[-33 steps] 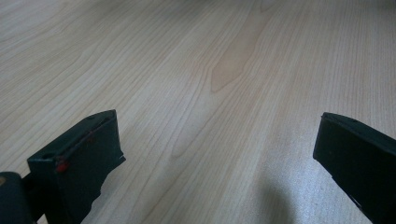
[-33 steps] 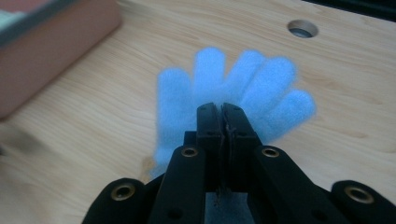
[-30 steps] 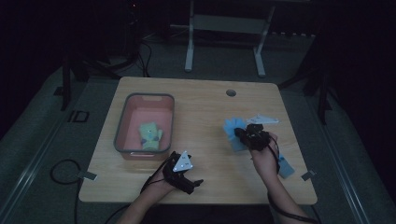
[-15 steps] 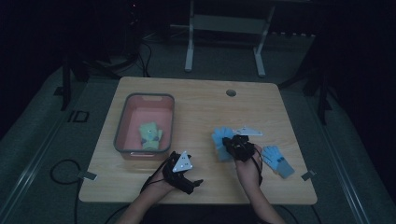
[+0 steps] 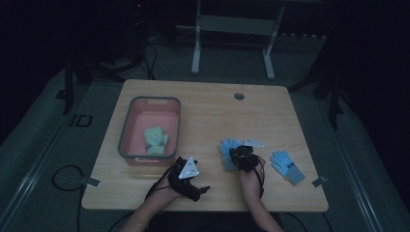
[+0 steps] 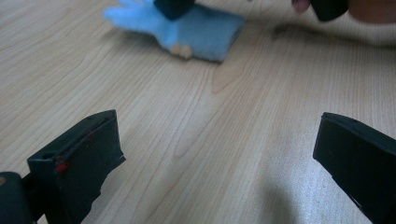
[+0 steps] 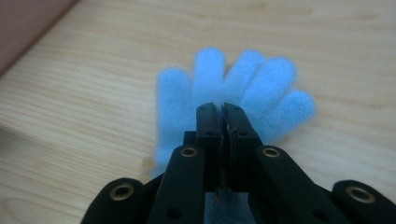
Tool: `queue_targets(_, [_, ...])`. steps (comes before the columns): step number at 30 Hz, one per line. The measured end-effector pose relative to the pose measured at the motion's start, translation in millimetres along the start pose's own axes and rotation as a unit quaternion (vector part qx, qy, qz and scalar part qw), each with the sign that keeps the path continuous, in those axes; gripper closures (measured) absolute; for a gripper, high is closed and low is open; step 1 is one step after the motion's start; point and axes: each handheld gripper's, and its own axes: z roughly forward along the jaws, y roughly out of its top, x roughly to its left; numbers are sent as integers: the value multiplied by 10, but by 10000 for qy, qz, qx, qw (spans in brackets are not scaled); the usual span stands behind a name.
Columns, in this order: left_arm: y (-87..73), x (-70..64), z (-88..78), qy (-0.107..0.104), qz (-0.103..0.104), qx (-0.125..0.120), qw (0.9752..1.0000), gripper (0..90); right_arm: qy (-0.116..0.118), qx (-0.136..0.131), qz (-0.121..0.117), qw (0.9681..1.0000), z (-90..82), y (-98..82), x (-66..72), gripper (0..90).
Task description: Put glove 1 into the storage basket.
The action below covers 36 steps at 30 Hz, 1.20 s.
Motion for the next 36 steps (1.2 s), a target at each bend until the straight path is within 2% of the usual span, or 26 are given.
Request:
queue_targets(4, [-3, -15, -1, 40, 78, 12, 10000, 7, -41, -8, 64, 10000, 73, -49, -7, 829])
queue_targets(7, [-9, -18, 4, 21, 81, 30, 10000, 7, 32, -4, 38, 10000, 76, -47, -13, 748])
queue_targets(9, [-13, -18, 7, -2, 56, 24, 10000, 7, 28, -39, -19, 10000, 35, -24, -19, 714])
queue_targets(12, [-13, -10, 1, -5, 49, 7, 10000, 7, 179, -61, -130, 9997, -66, 61, -78, 663])
queue_targets(15, [-14, 5, -7, 26, 28, 3, 10000, 7, 204, -137, -361, 9990, -208, 172, -169, 623])
queue_targets(19, [-20, 24, -19, 22, 2, -20, 10000, 7, 318, -196, -576, 9976, -390, 264, -361, 617])
queue_targets(20, [-21, 26, -19, 0, -6, -24, 10000, 7, 336, -197, -602, 9974, -431, 270, -427, 617])
queue_targets(21, [-23, 27, -17, -3, -13, -11, 10000, 7, 468, -197, -572, 9971, -469, 271, -501, 618])
queue_targets(23, [-26, 28, -9, -6, -11, -1, 10000, 7, 517, -214, -621, 9965, -539, 265, -635, 618])
queue_targets(24, [-27, 29, -5, -8, -2, 9, 10000, 7, 612, -217, -712, 9953, -573, 257, -698, 615])
queue_targets(26, [-27, 28, -3, -13, 2, 8, 10000, 7, 628, -213, -766, 9949, -655, 226, -832, 614])
queue_targets(32, [-25, 27, 9, 14, 24, 30, 10000, 7, 654, -100, -611, 9959, -860, 101, -1161, 607])
queue_targets(36, [-22, 19, 12, 4, 38, 30, 10000, 7, 697, -20, -828, 9941, -938, 7, -1364, 607])
